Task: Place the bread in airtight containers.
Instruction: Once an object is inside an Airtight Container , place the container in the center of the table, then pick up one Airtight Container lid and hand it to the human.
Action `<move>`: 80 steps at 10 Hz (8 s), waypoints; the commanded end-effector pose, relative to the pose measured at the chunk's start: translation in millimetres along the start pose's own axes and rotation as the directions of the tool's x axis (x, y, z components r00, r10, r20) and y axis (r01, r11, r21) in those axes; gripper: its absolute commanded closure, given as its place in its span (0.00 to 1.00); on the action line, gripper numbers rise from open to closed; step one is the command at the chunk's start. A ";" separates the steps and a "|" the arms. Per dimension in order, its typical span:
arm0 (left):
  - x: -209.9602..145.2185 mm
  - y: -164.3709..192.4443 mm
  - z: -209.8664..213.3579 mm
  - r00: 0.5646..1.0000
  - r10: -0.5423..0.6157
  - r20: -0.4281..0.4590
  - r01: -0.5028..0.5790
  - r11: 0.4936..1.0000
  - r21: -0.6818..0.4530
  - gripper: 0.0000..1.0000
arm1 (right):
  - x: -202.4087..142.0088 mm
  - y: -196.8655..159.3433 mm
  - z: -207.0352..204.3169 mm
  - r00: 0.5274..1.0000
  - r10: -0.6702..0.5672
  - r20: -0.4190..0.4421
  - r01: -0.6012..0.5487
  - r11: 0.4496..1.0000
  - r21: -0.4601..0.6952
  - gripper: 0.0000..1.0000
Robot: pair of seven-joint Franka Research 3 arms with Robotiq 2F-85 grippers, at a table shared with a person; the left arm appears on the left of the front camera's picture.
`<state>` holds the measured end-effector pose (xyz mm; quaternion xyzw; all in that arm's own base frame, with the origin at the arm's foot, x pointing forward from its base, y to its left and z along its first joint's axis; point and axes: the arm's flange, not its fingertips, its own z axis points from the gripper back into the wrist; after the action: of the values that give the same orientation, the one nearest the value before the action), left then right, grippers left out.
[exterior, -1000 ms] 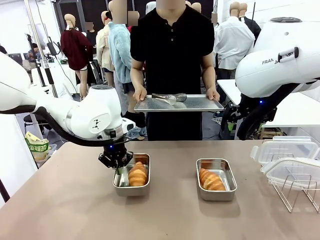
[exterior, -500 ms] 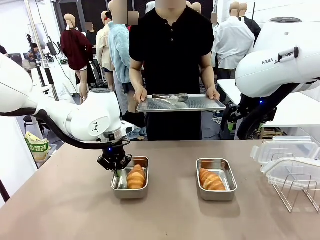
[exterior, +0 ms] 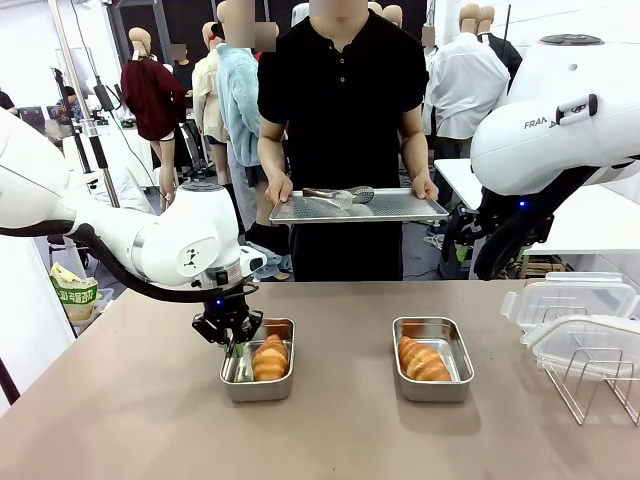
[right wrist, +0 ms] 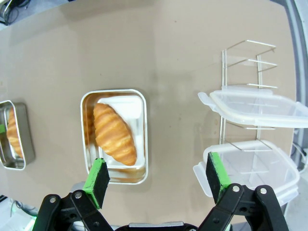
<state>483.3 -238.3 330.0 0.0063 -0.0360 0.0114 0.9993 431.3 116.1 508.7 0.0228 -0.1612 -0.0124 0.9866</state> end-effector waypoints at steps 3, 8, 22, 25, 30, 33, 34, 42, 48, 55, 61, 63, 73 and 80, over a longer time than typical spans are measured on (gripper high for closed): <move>0.3 7.6 4.9 1.000 -0.001 0.014 0.001 1.000 -0.016 0.00 | 0.2 -0.5 -0.2 1.000 0.006 -0.002 -0.006 1.000 -0.009 0.00; -0.2 9.2 12.8 1.000 0.002 0.024 -0.002 1.000 -0.016 0.00 | 0.2 -0.5 -0.2 1.000 0.006 -0.002 -0.006 1.000 -0.009 0.00; 3.3 4.8 12.0 1.000 0.010 0.023 -0.010 1.000 -0.005 0.00 | 0.2 -0.5 -0.2 1.000 0.006 -0.002 -0.006 1.000 -0.009 0.00; 3.3 4.8 12.0 1.000 0.010 0.023 -0.010 1.000 -0.005 0.00 | 0.2 -0.5 -0.2 1.000 0.006 -0.002 -0.006 1.000 -0.009 0.00; 3.3 4.8 12.0 1.000 0.010 0.023 -0.010 1.000 -0.005 0.00 | 0.2 -0.5 -0.2 1.000 0.006 -0.002 -0.006 1.000 -0.009 0.00; 3.3 4.8 12.0 1.000 0.010 0.023 -0.010 1.000 -0.005 0.00 | 0.2 -0.5 -0.2 1.000 0.006 -0.002 -0.006 1.000 -0.009 0.00; 3.3 4.8 12.0 1.000 0.010 0.023 -0.010 1.000 -0.005 0.00 | 0.2 -0.5 -0.2 1.000 0.006 -0.002 -0.006 1.000 -0.009 0.00; -13.7 43.4 140.9 0.983 -0.112 0.142 0.125 0.988 -0.086 0.00 | -14.1 -56.2 27.2 0.999 0.053 0.009 -0.053 0.997 0.048 0.00; -18.5 58.0 177.5 0.968 -0.145 0.206 0.168 0.981 -0.100 0.00 | -30.1 -119.7 54.5 0.712 0.692 0.118 -0.686 0.650 0.328 0.00; -18.5 58.0 177.5 0.968 -0.145 0.206 0.168 0.981 -0.100 0.00 | -45.6 -125.1 51.0 0.319 0.948 0.001 -0.943 0.317 0.105 0.00; -18.5 58.0 177.5 0.968 -0.145 0.206 0.168 0.981 -0.100 0.00 | -40.5 -126.5 53.3 0.243 0.968 0.067 -0.960 0.230 0.159 0.00; -18.5 58.0 177.5 0.968 -0.145 0.206 0.168 0.981 -0.100 0.00 | -40.5 -126.5 53.3 0.243 0.968 0.067 -0.960 0.230 0.159 0.00; -18.5 58.0 177.5 0.968 -0.145 0.206 0.168 0.981 -0.100 0.00 | -61.0 -150.1 32.4 -0.126 0.981 0.145 -0.980 -0.146 0.137 0.00; -18.5 58.0 177.5 0.968 -0.145 0.206 0.168 0.981 -0.100 0.00 | -89.8 -166.4 12.5 -0.076 0.994 0.081 -0.971 -0.092 0.221 0.00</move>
<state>447.4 -183.4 504.8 -0.0520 -0.1329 -0.0755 0.9869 342.0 -51.5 490.0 0.0098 -0.0830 0.7290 0.6794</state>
